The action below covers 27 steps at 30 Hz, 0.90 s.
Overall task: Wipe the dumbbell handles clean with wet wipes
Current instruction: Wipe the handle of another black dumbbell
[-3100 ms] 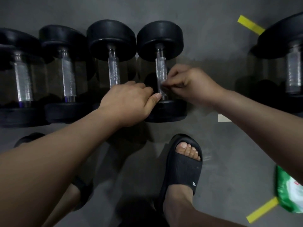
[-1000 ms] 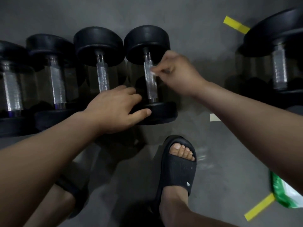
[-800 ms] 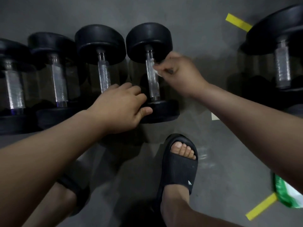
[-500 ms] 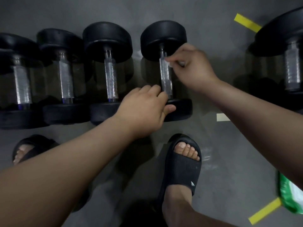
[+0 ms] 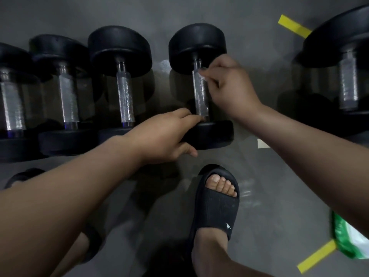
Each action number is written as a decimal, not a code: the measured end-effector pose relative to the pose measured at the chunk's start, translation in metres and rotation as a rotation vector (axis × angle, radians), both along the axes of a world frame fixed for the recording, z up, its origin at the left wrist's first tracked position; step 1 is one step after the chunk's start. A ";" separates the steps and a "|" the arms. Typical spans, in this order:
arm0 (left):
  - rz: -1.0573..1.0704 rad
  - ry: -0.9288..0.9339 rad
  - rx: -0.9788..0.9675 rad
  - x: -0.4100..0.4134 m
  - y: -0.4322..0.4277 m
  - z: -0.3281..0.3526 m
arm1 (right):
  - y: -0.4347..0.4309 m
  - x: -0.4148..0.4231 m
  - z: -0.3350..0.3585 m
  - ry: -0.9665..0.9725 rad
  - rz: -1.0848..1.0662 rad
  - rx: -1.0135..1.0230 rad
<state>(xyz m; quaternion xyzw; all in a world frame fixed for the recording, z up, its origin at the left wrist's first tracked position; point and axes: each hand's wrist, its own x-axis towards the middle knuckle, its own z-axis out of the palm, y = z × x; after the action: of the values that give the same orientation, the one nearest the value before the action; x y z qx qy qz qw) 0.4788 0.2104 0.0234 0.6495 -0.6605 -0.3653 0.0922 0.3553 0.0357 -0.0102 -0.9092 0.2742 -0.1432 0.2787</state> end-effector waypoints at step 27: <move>0.188 0.142 0.040 -0.024 -0.011 0.000 | -0.014 -0.006 0.009 0.008 -0.009 0.004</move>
<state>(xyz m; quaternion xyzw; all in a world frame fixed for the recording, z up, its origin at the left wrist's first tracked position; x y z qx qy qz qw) 0.4549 0.1994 0.0229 0.6828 -0.5809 -0.4133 0.1596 0.3488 0.0218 -0.0009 -0.9080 0.2799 -0.1404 0.2785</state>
